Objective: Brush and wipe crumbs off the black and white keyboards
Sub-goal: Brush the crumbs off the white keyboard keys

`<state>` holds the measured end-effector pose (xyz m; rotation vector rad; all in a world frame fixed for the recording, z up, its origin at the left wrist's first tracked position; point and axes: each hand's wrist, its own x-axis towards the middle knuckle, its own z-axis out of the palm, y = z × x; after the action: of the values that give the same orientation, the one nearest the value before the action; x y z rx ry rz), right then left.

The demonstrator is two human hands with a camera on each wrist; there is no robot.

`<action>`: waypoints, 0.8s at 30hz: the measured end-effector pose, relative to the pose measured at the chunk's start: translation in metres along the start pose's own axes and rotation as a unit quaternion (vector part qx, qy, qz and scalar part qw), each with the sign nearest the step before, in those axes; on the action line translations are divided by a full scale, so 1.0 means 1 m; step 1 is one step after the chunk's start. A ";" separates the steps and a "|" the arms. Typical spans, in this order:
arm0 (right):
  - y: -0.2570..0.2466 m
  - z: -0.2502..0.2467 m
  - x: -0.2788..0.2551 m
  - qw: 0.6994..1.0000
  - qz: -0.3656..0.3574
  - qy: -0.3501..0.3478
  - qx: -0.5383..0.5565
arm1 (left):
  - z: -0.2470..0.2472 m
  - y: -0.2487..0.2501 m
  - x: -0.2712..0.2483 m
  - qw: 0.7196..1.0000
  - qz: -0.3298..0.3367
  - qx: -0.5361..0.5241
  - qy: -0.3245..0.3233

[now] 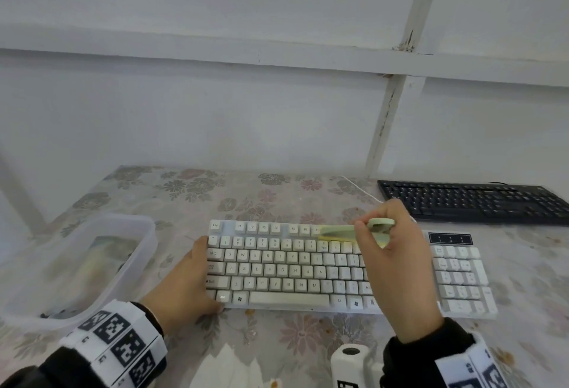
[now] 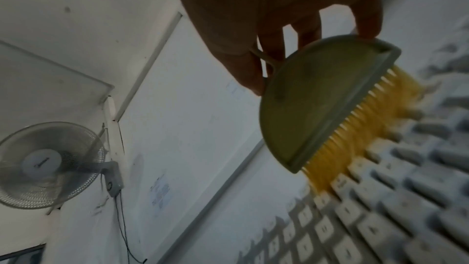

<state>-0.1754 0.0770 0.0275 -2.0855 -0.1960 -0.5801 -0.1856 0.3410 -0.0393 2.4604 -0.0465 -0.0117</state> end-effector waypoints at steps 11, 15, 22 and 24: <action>0.020 -0.025 0.013 0.999 -0.012 0.022 -0.024 | -0.001 0.006 -0.002 1.000 -0.001 -0.017 -0.001; 0.011 -0.035 0.015 0.993 -0.014 0.024 0.114 | -0.002 0.004 -0.002 1.000 -0.010 -0.014 -0.006; 0.034 -0.039 0.021 1.000 0.018 0.001 0.005 | -0.002 0.005 -0.001 1.000 -0.019 -0.017 -0.015; 0.033 -0.049 0.025 0.999 0.006 0.030 -0.014 | -0.002 0.005 -0.002 1.000 -0.018 -0.014 -0.014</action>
<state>-0.1575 0.0158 0.0366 -2.0914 -0.1403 -0.6410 -0.1875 0.3388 -0.0348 2.4333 -0.0150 -0.0623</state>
